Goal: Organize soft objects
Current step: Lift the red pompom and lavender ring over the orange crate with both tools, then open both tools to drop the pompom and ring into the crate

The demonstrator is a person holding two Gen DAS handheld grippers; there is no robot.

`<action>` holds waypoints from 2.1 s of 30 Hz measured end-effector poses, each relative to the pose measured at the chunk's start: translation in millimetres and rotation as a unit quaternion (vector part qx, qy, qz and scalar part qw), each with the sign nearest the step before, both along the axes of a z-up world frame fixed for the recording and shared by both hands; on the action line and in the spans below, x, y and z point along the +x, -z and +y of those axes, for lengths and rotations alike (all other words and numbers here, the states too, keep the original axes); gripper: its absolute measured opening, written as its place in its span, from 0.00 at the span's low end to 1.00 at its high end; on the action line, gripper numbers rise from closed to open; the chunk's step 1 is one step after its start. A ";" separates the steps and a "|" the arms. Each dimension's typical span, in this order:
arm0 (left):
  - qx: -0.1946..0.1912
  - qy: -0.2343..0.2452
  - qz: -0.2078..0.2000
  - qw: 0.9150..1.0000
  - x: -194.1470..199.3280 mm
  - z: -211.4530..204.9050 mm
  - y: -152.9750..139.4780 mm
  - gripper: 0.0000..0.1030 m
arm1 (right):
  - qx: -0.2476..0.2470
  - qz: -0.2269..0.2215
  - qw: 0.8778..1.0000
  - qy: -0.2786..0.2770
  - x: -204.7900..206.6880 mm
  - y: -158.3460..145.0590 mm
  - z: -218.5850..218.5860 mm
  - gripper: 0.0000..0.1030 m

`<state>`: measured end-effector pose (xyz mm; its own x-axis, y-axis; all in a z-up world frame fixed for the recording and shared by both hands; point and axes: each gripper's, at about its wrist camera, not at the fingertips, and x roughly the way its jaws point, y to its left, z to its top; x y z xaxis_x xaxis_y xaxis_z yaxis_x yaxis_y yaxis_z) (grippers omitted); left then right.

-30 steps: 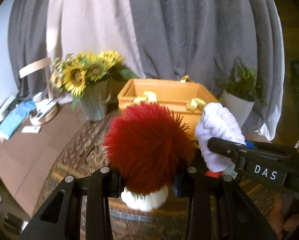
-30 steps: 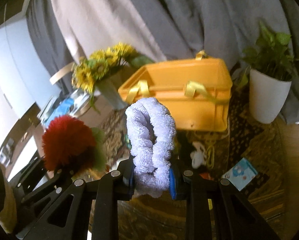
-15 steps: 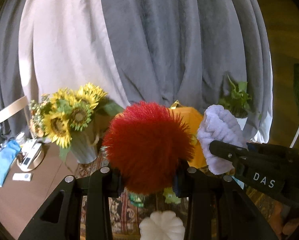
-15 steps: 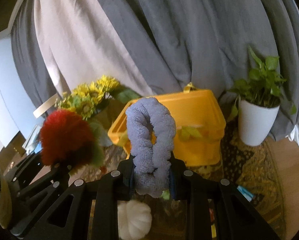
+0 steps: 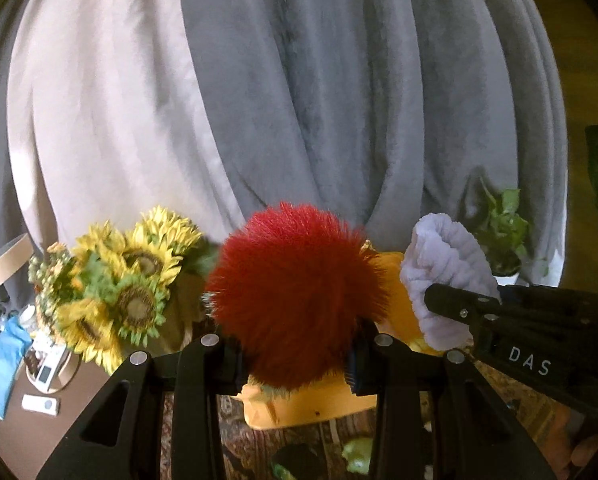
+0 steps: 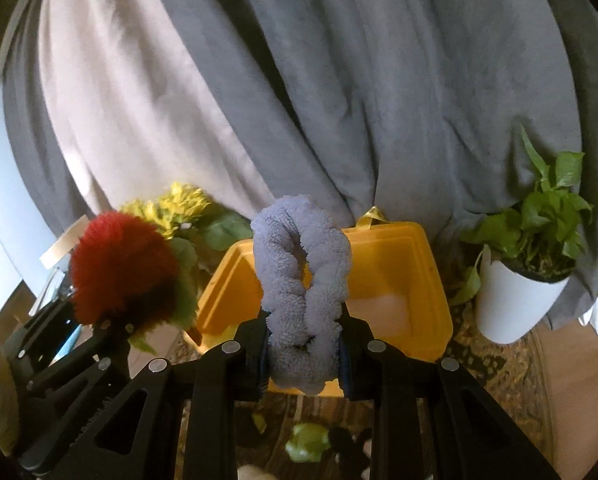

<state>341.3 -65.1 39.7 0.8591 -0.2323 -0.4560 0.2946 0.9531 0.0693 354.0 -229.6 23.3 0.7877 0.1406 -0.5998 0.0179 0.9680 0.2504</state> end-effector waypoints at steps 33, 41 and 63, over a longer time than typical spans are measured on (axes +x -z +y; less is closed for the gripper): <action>0.092 0.028 0.293 0.951 177.3 -53.3 92.4 0.66 | 0.002 0.270 0.963 0.011 142.6 97.6 -43.9 0.48; 0.095 -0.002 0.268 0.959 160.7 -45.6 83.2 0.77 | -0.015 0.244 0.969 0.034 129.4 79.6 -49.8 0.57; 0.056 -0.042 0.183 0.981 51.3 -19.5 25.7 0.93 | -0.071 0.149 0.986 0.016 34.1 12.6 -23.0 0.65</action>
<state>392.7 -84.5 14.0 0.6471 -0.0982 -0.7560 0.2401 0.9675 0.0798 388.0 -252.6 10.6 0.5761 0.0160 -0.8172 0.1021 0.9906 0.0914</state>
